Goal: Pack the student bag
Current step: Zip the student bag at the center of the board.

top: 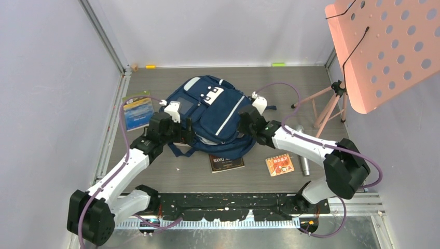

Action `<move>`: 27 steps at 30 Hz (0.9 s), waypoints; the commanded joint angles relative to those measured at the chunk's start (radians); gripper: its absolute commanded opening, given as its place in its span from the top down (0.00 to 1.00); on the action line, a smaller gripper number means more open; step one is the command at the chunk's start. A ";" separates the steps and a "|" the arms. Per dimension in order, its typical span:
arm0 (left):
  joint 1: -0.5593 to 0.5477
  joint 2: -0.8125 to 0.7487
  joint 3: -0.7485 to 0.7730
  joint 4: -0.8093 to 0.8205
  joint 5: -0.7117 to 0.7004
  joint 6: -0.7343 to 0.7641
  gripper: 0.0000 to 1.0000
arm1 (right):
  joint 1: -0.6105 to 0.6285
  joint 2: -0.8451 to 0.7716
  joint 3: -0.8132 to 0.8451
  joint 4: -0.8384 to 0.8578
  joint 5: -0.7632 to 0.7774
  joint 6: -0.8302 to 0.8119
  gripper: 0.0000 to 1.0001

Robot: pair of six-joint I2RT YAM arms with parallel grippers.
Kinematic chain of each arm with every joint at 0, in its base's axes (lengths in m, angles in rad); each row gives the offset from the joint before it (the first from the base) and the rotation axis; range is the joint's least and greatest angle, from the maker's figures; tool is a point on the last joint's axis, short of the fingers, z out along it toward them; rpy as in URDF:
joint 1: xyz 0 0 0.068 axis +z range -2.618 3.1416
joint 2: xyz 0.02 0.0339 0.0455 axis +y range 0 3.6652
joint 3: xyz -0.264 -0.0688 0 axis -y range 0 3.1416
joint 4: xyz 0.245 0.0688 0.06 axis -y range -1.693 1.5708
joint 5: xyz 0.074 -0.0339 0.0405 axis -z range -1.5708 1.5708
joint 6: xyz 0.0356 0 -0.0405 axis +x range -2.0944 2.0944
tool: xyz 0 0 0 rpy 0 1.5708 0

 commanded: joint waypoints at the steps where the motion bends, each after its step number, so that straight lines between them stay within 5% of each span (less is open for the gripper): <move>1: 0.002 0.029 -0.010 0.146 0.116 0.048 0.11 | -0.120 0.026 0.067 0.024 -0.043 -0.124 1.00; 12: 0.002 0.160 -0.024 0.291 0.284 0.067 0.35 | -0.219 0.068 0.111 0.008 -0.250 -0.176 1.00; 27: -0.001 0.251 -0.036 0.361 0.243 0.126 0.43 | -0.221 0.088 0.120 0.008 -0.318 -0.166 1.00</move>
